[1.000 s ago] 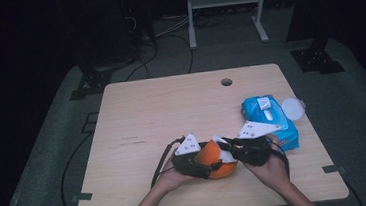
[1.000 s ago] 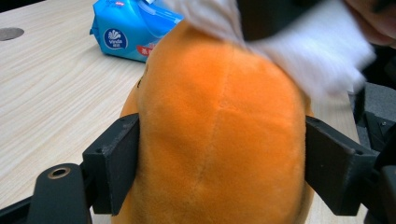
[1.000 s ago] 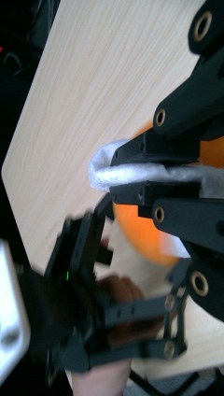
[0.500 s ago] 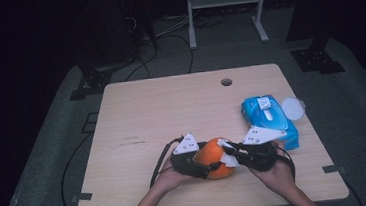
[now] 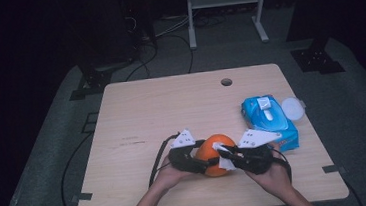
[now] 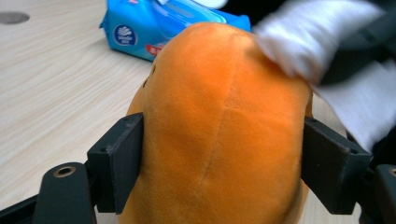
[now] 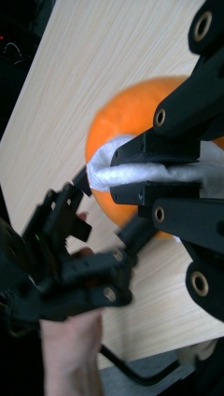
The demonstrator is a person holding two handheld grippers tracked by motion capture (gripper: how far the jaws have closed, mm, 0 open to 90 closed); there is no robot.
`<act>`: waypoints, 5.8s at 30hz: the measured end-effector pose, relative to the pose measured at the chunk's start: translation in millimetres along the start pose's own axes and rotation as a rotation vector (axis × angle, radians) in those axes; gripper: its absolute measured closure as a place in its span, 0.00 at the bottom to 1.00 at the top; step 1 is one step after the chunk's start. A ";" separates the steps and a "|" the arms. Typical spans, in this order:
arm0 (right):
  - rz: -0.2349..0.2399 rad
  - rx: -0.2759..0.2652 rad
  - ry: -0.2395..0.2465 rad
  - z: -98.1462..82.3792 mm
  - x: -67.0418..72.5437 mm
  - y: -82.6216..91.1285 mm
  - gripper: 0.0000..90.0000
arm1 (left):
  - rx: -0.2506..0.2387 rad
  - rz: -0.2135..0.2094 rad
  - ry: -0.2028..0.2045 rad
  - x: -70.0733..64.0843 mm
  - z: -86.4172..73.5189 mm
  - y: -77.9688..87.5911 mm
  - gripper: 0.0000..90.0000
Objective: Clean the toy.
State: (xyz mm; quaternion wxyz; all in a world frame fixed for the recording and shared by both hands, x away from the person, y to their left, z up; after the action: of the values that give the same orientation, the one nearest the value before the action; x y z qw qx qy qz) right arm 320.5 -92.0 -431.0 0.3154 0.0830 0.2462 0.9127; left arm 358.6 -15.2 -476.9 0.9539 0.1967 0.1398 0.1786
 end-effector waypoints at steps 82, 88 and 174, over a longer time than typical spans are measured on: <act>0.088 0.038 -0.081 -2.3 -17.5 15.5 0.90 | 0.016 -0.024 -0.178 -26.6 -3.6 -9.9 0.35; 0.020 0.043 -0.124 -15.6 -46.7 16.8 0.90 | -0.013 -0.051 -0.096 -14.9 -4.0 -3.9 0.34; 0.037 -0.042 -0.183 1.8 -30.3 3.9 0.90 | 0.019 -0.044 -0.176 -9.3 11.1 22.9 0.42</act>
State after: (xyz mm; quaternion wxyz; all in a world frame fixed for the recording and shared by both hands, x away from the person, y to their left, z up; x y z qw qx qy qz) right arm 342.8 -112.5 -427.4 0.3213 0.1639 0.1955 0.9120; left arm 347.4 -2.8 -455.5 0.9642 0.2178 0.0613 0.1381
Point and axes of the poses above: each handheld gripper's, and its own axes: y roughly backward along the jaws, z roughly out of its top, x roughly to its left, the point moved 10 cm from there along -y, roughly forward along the jaws
